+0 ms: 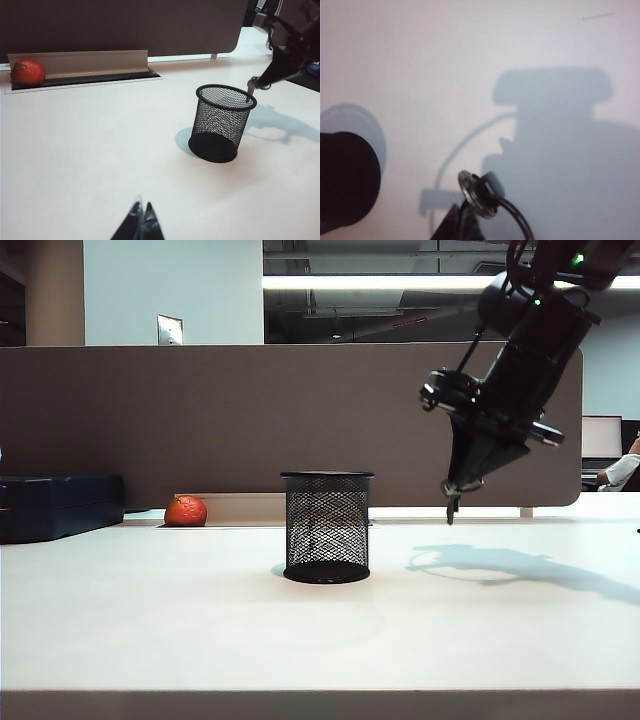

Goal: Pick up a bunch of keys from the table, then put them into the black basket.

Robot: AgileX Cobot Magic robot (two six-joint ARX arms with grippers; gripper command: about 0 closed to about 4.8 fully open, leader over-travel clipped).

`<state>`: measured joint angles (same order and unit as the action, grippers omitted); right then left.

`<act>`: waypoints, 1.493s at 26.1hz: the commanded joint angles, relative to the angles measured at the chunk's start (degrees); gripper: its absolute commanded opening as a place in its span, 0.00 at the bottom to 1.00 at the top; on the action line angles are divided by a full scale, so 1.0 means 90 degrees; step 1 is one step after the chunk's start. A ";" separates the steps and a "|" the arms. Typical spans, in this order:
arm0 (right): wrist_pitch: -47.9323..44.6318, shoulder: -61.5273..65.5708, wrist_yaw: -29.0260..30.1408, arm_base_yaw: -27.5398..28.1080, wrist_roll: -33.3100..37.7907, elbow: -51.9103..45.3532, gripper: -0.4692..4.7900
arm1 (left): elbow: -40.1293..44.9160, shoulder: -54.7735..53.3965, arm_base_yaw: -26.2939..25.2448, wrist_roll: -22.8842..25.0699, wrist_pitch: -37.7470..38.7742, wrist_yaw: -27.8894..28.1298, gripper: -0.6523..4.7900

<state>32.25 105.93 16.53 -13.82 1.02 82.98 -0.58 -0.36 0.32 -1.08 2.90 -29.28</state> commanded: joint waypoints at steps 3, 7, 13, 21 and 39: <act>0.0291 -0.0063 0.0039 -0.0002 0.0002 0.0389 0.07 | -0.0017 -0.0002 -0.0002 0.0024 -0.0022 0.0012 0.11; 0.0566 -0.0063 0.0039 -0.0002 0.0002 0.0716 0.07 | -0.0017 -0.0002 -0.0002 0.0024 -0.0022 0.0015 0.11; 0.0899 -0.0063 0.0177 -0.0002 0.0002 0.1297 0.07 | -0.0017 -0.0002 -0.0002 0.0024 -0.0022 0.0015 0.11; 0.1071 -0.0117 0.0746 -0.0117 0.0005 0.1853 0.07 | -0.0017 -0.0002 -0.0002 0.0024 -0.0022 0.0015 0.11; 0.1520 -0.0765 0.2064 -0.0284 0.0058 0.1872 0.07 | -0.0017 -0.0002 -0.0002 0.0024 -0.0022 0.0015 0.11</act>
<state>45.76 99.68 34.22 -15.79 1.45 99.59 -0.58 -0.36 0.32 -1.04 3.22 -29.15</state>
